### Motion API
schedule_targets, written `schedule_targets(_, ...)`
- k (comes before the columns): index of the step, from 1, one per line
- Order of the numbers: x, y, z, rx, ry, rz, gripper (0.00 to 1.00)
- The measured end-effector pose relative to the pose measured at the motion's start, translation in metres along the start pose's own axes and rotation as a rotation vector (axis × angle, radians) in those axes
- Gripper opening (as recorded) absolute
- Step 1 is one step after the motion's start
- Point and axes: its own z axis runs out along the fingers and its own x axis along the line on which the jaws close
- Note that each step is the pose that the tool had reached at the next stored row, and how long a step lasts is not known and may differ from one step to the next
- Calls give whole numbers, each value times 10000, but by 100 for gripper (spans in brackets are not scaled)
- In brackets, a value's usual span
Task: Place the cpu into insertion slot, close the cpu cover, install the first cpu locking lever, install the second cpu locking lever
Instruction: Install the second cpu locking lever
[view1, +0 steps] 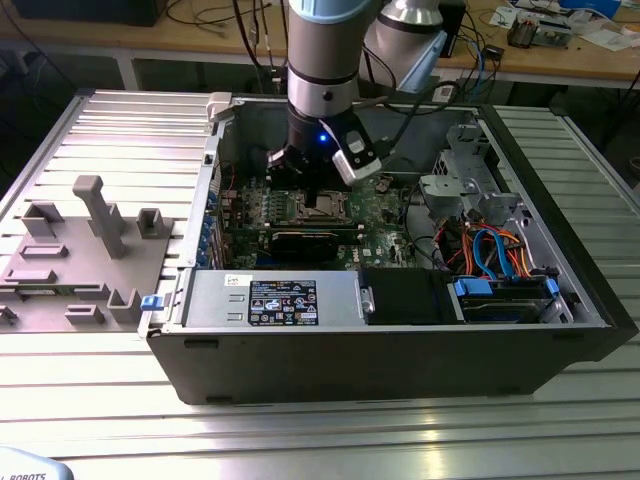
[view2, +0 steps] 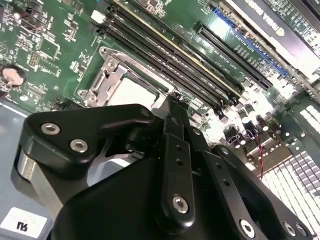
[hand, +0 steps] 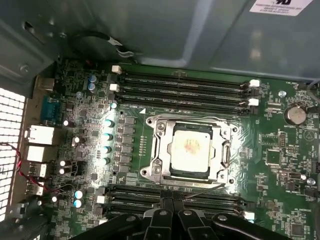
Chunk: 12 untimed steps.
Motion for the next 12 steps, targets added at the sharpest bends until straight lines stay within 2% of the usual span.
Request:
schedule_targets(1,8,-1,17,0,0,0,11)
schedule_targets(6,181,6,128,0,1,0,11)
schedule_targets(7,220,5,172,-10,-1,0,11)
schedule_targets(8,223,-2,197,-38,-2,-2,11)
schedule_targets(10,225,-17,222,-193,-19,0,11)
schedule_targets(11,226,-24,224,-296,-29,0,11)
schedule_targets(12,228,-52,232,-502,-51,-2,11)
